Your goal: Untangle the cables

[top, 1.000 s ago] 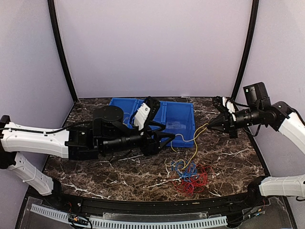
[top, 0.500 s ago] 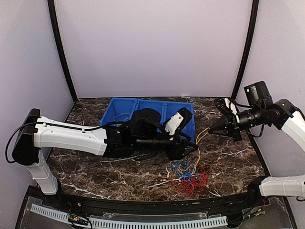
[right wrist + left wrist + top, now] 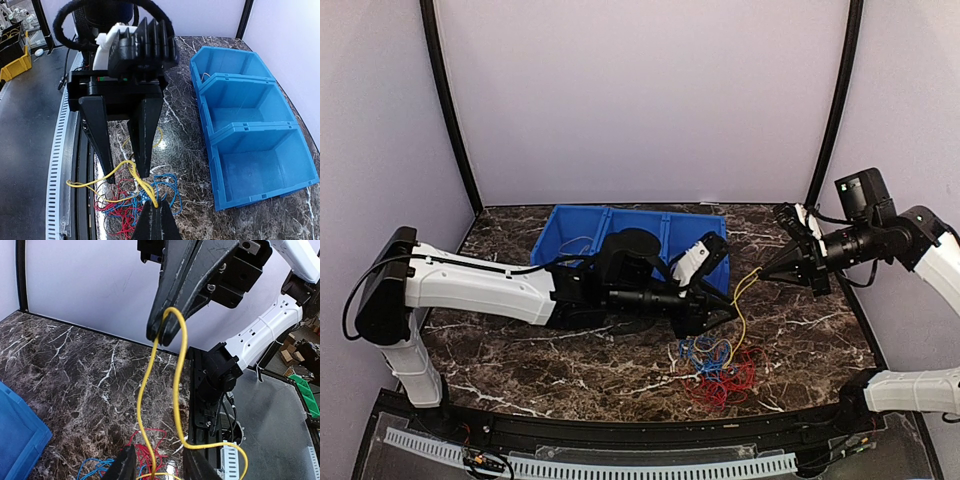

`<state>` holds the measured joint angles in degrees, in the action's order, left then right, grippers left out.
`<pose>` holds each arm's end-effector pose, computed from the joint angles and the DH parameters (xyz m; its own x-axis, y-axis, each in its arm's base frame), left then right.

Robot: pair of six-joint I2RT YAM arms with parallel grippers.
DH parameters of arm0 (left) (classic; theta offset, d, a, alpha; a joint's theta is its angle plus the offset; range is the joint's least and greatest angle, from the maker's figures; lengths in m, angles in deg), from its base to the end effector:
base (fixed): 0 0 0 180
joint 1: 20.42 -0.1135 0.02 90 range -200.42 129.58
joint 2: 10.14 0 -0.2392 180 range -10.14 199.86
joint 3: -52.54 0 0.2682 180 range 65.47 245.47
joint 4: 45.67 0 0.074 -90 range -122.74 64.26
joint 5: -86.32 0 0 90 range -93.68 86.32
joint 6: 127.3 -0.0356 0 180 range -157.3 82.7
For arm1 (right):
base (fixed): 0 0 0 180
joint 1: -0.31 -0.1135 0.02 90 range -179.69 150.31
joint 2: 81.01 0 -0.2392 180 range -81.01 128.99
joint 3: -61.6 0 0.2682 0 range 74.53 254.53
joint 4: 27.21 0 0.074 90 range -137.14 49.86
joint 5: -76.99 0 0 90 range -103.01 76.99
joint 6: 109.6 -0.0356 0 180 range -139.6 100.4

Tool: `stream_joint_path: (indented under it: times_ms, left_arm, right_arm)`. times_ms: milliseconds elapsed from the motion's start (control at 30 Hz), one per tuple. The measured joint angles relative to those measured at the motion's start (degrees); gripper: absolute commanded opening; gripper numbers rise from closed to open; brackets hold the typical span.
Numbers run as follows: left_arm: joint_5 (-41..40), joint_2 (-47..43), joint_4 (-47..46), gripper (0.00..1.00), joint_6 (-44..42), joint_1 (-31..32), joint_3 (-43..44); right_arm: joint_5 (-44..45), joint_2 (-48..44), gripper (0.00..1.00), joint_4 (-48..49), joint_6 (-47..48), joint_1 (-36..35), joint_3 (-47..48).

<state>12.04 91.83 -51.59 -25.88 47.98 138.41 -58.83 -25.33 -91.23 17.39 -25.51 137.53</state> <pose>0.1507 -0.4069 0.2540 -0.2604 0.1400 -0.9553 0.9606 0.1368 -0.2418 0.1762 0.1136 0.3355 -0.0343 -0.4824 -0.8753 -0.9895 0.1396 -0.0382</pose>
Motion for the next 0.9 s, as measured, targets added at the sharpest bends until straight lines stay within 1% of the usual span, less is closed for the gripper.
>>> stream_joint_path:
  times_ms: [67, 100, 200, 233, 333, 467, 500, 567, 600, 633, 700, 800, 900]
  left_arm:
    - [1.38, 0.76, -0.96, 0.24, 0.59, -0.17, 0.00]
    - [2.08, 1.14, -1.46, 0.18, 1.11, -0.31, 0.00]
    - [4.20, 1.88, -3.28, 0.10, 2.45, -0.76, -0.02]
    - [4.72, 1.97, -3.85, 0.08, 2.75, -0.81, -0.02]
    - [5.92, 1.97, -5.97, 0.03, 4.11, -1.20, -0.33]
    - [6.32, 1.95, -9.07, 0.00, 6.36, -2.27, -2.73]
    - [6.29, 1.79, -9.77, 0.00, 6.93, -2.54, -3.63]
    - [6.19, 0.90, -10.54, 0.00, 8.48, -3.56, -6.25]
    - [6.03, 0.28, -10.71, 0.00, 9.03, -4.13, -7.30]
    - [5.68, -0.85, -11.23, 0.00, 9.90, -5.03, -8.94]
    - [4.87, -3.37, -11.41, 0.00, 10.91, -6.78, -11.28]
    - [2.69, -8.52, -10.84, 0.00, 11.82, -9.79, -14.01]
    - [-0.50, -14.38, -8.70, 0.00, 12.00, -13.07, -14.95]
  right_arm:
    - [-0.07, 0.00, 0.00, 0.00, 0.00, -0.02, 0.00]
    - [-0.07, 0.00, 0.00, 0.02, 0.00, 0.00, 0.00]
    - [-0.04, -0.02, 0.00, 0.02, 0.02, 0.00, -0.02]
    - [-0.02, -0.02, 0.00, 0.04, 0.04, 0.00, -0.02]
    - [0.26, -0.13, 0.04, 0.31, 0.00, -0.02, -0.35]
    - [1.16, -0.68, 0.09, 1.27, -0.33, 0.00, -1.70]
    - [1.49, -0.92, 0.15, 1.60, -0.61, 0.00, -2.27]
    - [2.14, -1.55, 0.34, 2.03, -1.20, 0.00, -3.56]
    - [2.40, -1.99, 0.42, 2.32, -1.57, 0.00, -4.31]
    - [2.71, -2.58, 0.48, 2.78, -1.84, 0.00, -5.16]
    - [3.43, -4.00, 0.54, 3.91, -2.49, 0.20, -6.93]
    - [4.07, -6.86, 0.55, 5.90, -3.50, 0.98, -10.69]
    - [3.85, -9.07, 0.56, 8.74, -4.85, 2.34, -15.43]
